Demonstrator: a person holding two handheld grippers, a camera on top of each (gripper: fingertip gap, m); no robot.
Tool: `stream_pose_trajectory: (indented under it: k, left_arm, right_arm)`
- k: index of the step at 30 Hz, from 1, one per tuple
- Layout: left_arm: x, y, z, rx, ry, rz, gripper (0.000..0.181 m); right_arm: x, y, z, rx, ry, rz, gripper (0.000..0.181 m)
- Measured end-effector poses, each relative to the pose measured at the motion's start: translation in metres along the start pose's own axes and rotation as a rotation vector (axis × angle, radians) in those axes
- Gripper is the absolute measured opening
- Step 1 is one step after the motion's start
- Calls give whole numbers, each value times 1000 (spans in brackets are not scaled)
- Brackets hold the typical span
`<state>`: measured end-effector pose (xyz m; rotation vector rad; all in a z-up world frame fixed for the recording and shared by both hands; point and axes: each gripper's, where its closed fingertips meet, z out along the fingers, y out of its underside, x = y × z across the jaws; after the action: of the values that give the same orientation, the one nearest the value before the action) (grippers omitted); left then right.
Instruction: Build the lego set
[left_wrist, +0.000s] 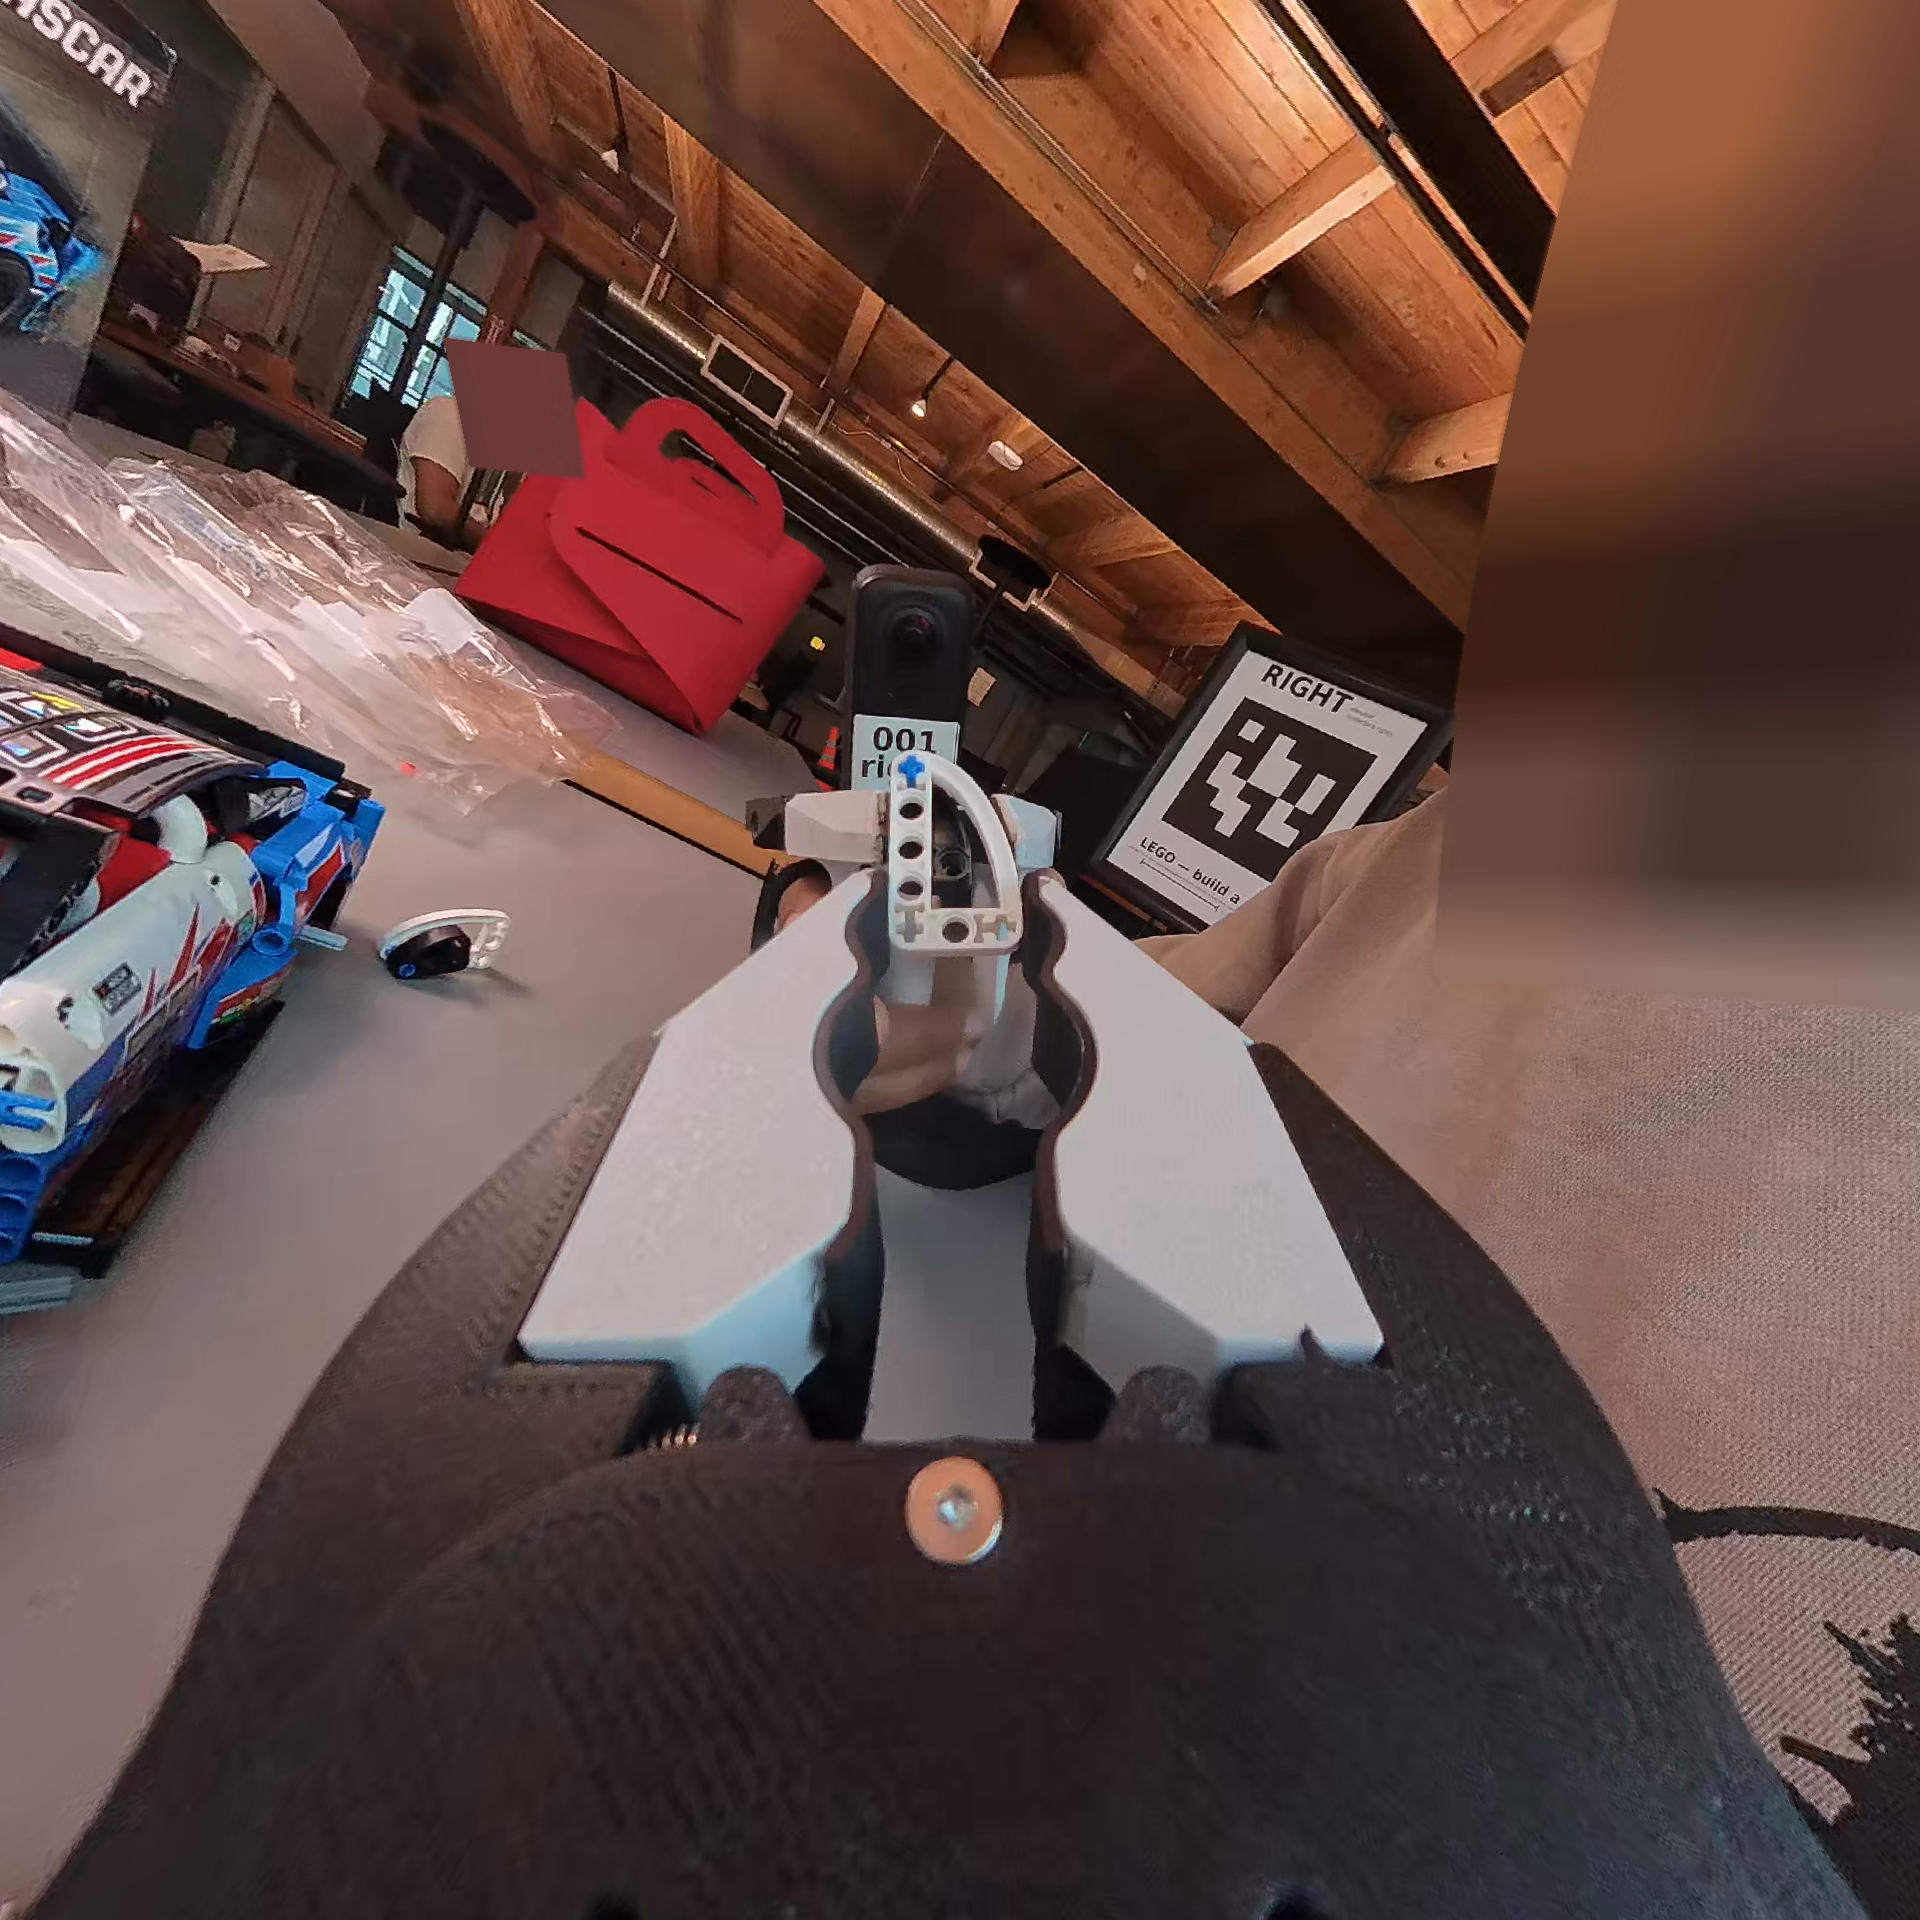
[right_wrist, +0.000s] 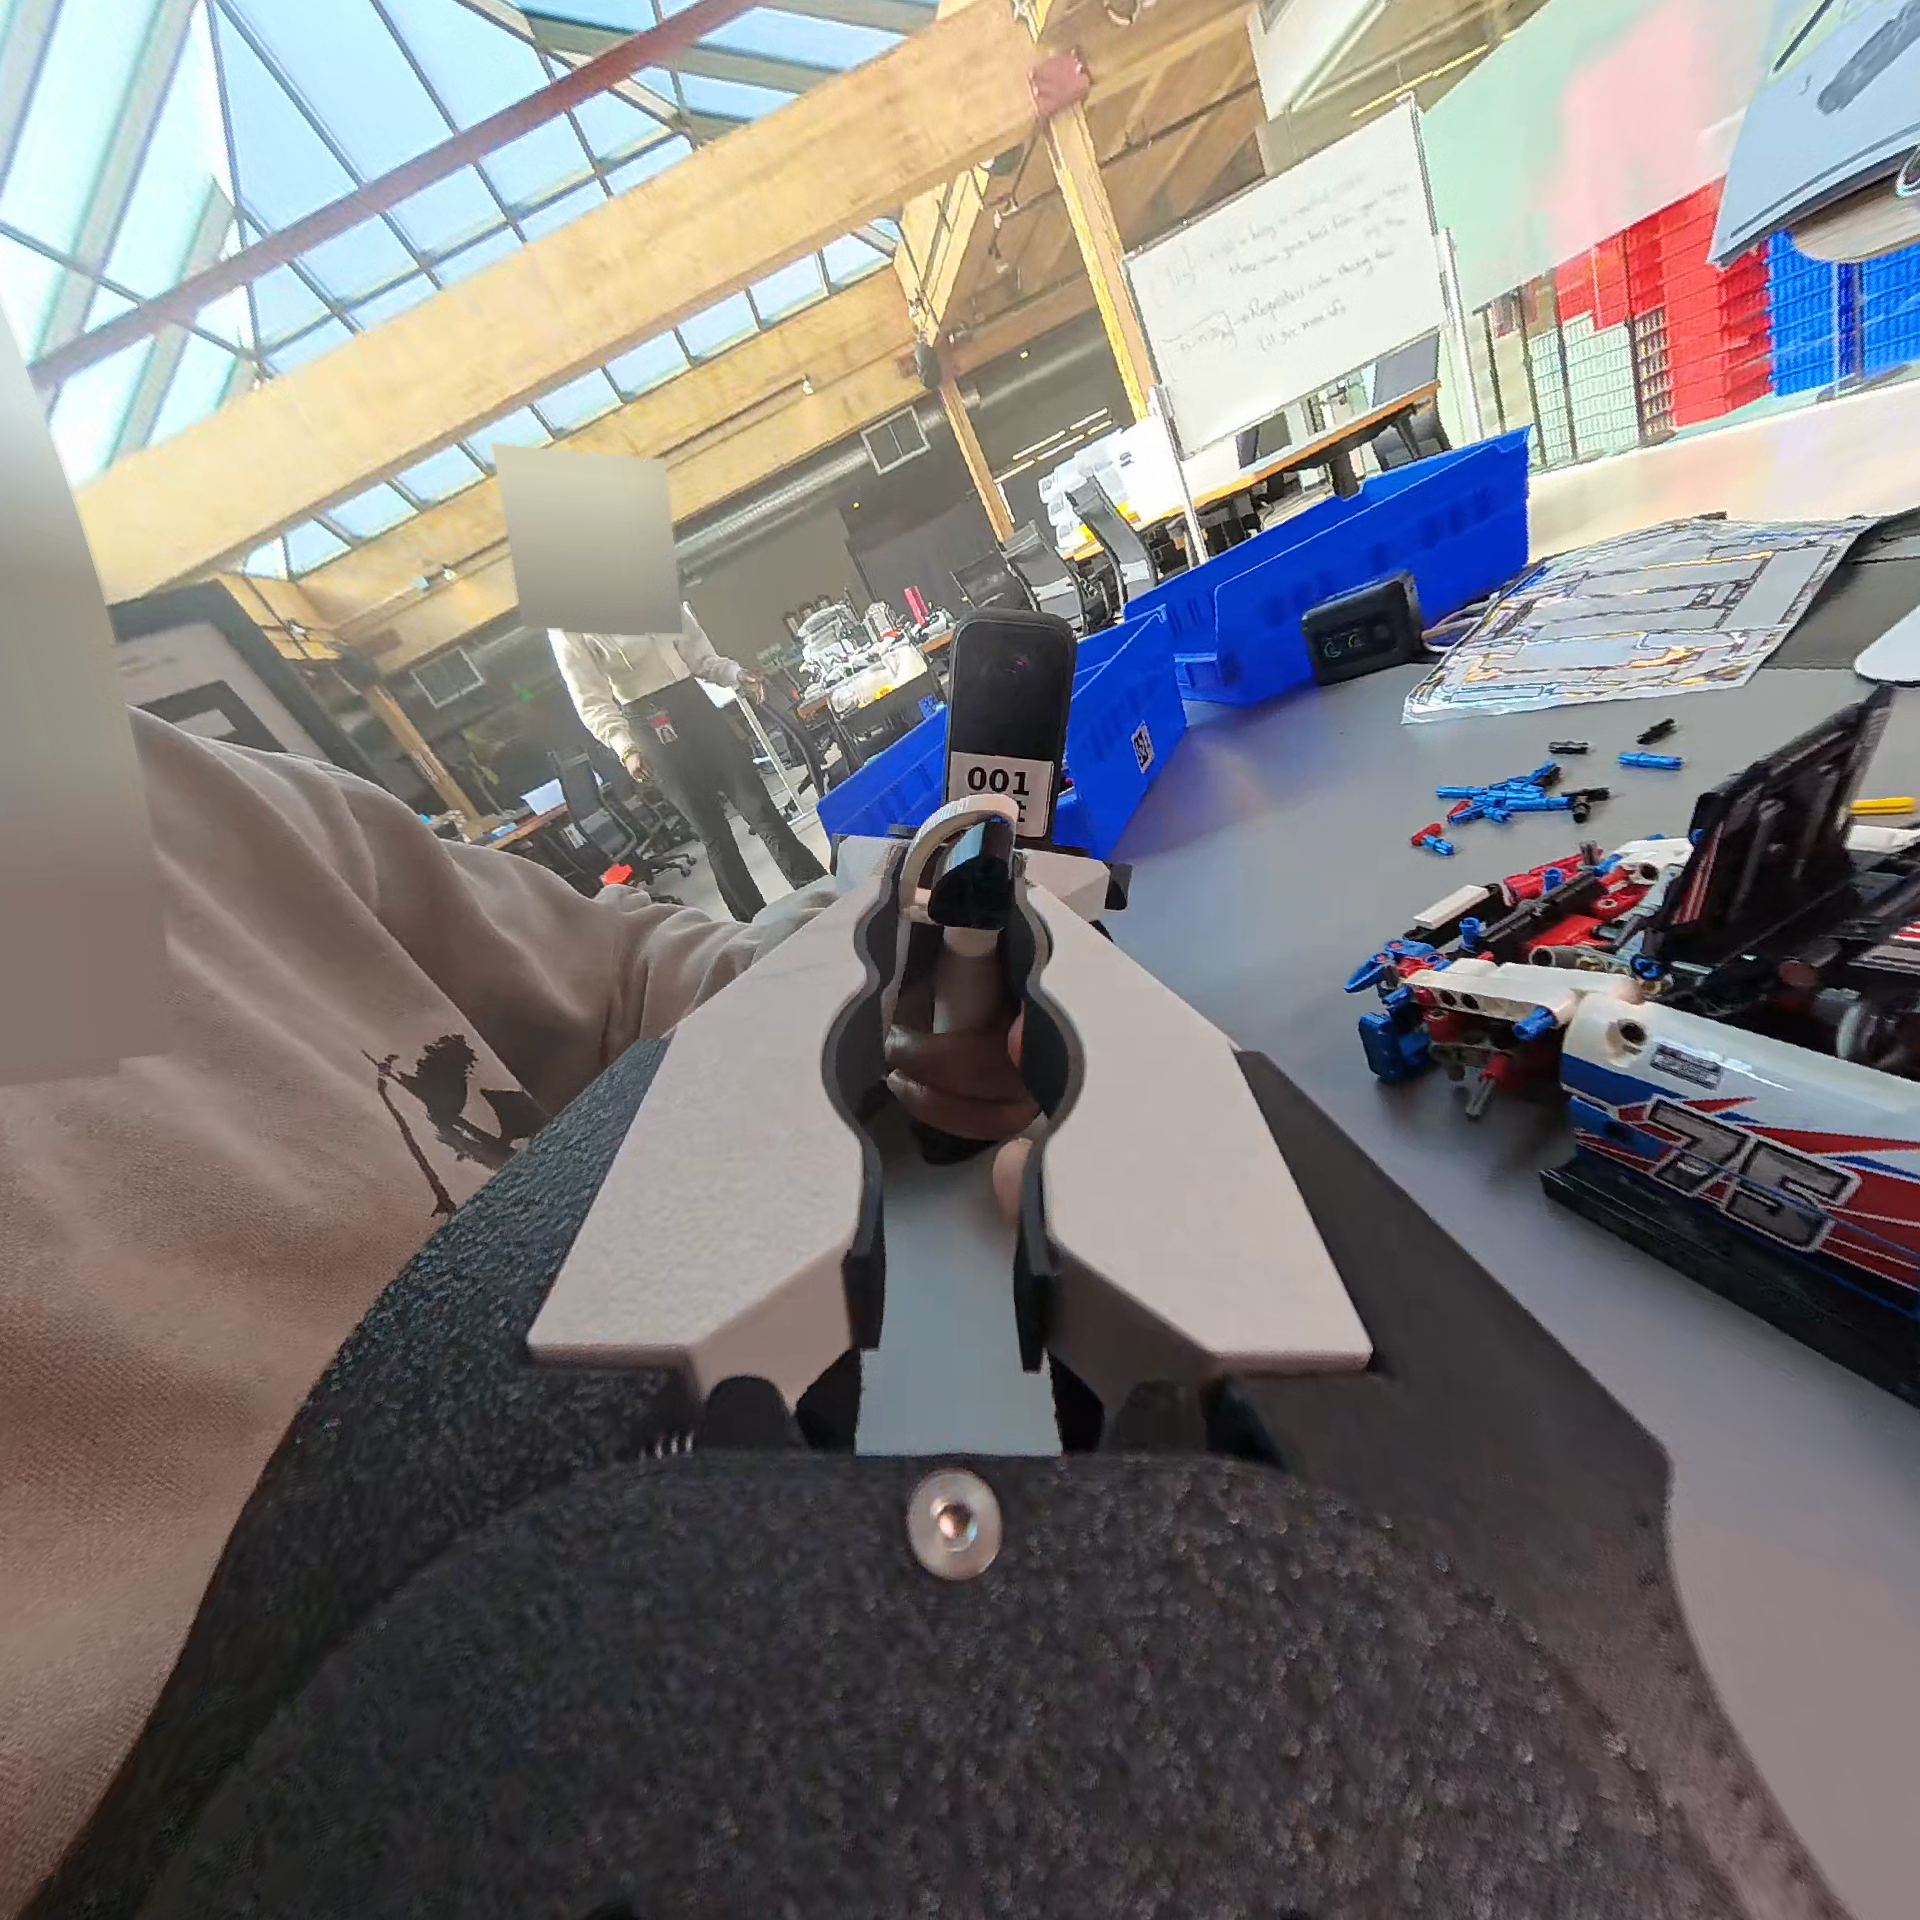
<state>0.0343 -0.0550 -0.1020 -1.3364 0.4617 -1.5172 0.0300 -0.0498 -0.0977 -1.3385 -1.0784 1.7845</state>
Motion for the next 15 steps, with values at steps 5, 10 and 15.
stream_pose_trajectory:
  k: [5,10,15]
  left_arm:
    - [-1,9,3,-49,-5,11,22]
    - [-3,15,3,-97,-20,26,22]
    - [-1,15,-1,-130,-34,77,37]
  right_arm:
    - [4,1,-2,-5,5,32,11]
    - [4,6,-3,-32,-4,28,11]
    - [5,14,-4,-87,2,-11,11]
